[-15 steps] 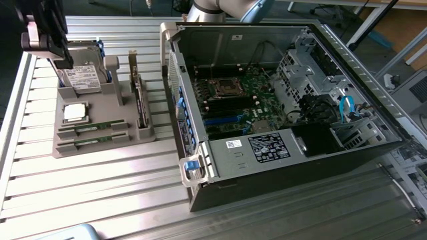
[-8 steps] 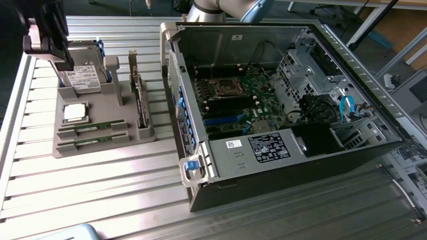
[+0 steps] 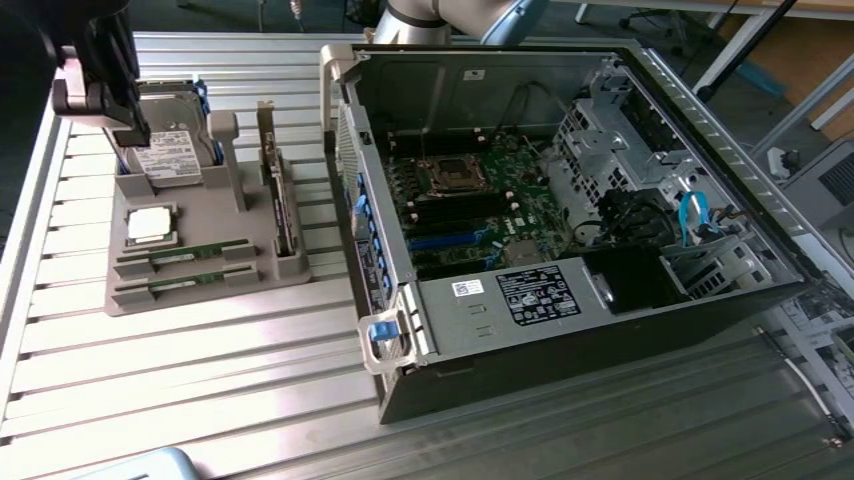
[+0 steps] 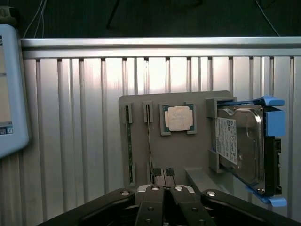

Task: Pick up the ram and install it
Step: 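Pick up the ram and move it above insertion slot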

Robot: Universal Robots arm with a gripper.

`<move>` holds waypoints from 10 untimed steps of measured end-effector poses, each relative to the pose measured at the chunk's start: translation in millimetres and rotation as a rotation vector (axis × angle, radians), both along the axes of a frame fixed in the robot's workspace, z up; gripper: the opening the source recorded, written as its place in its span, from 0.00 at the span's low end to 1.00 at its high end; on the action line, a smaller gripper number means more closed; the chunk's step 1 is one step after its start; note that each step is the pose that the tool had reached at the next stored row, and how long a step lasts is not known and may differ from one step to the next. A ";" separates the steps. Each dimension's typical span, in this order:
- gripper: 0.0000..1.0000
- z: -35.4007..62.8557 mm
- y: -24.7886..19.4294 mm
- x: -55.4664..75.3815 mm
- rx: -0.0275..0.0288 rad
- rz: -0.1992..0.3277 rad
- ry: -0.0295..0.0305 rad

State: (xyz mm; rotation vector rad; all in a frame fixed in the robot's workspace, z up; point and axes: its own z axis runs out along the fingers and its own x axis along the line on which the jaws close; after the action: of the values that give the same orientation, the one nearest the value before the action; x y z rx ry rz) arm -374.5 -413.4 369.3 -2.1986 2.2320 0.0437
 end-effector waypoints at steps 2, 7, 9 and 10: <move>0.11 -1.7 0.0 0.0 0.0000 0.000 0.0000; 0.11 -5.7 0.0 0.0 0.0000 0.000 0.0000; 0.11 -7.3 0.0 0.0 0.0000 0.000 0.0000; 0.11 -8.0 0.0 0.0 0.0000 0.000 0.0000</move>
State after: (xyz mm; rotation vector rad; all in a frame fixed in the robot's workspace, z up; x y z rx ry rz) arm -374.5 -413.4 361.3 -2.1987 2.2320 0.0437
